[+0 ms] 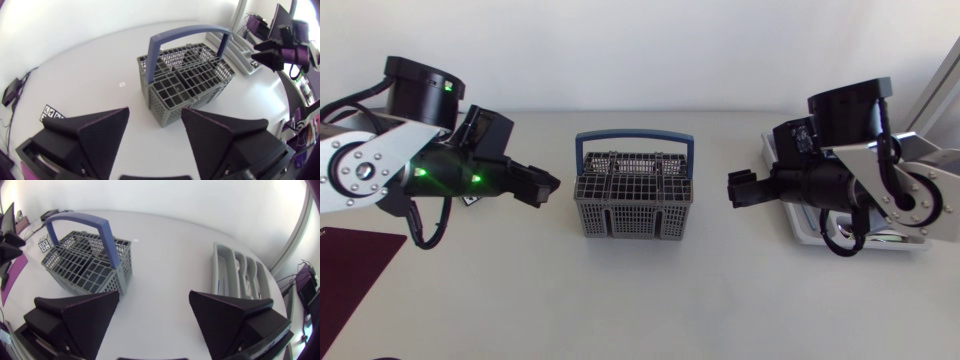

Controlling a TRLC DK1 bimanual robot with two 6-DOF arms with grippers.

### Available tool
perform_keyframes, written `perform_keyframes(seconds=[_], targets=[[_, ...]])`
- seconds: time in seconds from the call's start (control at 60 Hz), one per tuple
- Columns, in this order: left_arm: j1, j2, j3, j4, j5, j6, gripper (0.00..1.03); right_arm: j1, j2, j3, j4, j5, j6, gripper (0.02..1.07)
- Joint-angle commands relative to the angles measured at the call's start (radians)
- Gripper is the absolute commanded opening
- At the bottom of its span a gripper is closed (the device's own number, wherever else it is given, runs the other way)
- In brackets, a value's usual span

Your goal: Transfer all utensils from the basket to the drawer tray.

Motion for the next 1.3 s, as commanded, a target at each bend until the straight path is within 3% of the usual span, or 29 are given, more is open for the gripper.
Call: perform_keyframes(seconds=[0.0,0.133,0.25,0.617,0.8,1.283], targets=[[0.014,-0.055,-0.054,-0.008,0.0,0.025,0.92,0.022,-0.05,-0.043,0.023,-0.019,0.018,1.03],[0.018,-0.114,-0.088,-0.009,-0.006,0.025,0.92,0.052,-0.103,-0.069,0.023,-0.028,0.015,1.03],[0.017,-0.16,-0.115,-0.011,-0.022,0.021,0.98,0.068,-0.174,-0.097,0.021,-0.031,0.005,1.03],[0.027,-0.277,-0.16,-0.041,-0.034,0.044,0.98,0.049,-0.378,-0.204,0.038,-0.054,-0.038,1.03],[0.026,-0.32,-0.193,-0.041,-0.097,0.087,0.99,-0.009,-0.433,-0.244,0.041,-0.056,-0.066,1.02],[0.073,-0.538,-0.345,0.035,-0.103,0.059,0.98,-0.155,-0.591,-0.369,0.092,-0.068,-0.146,1.02]])
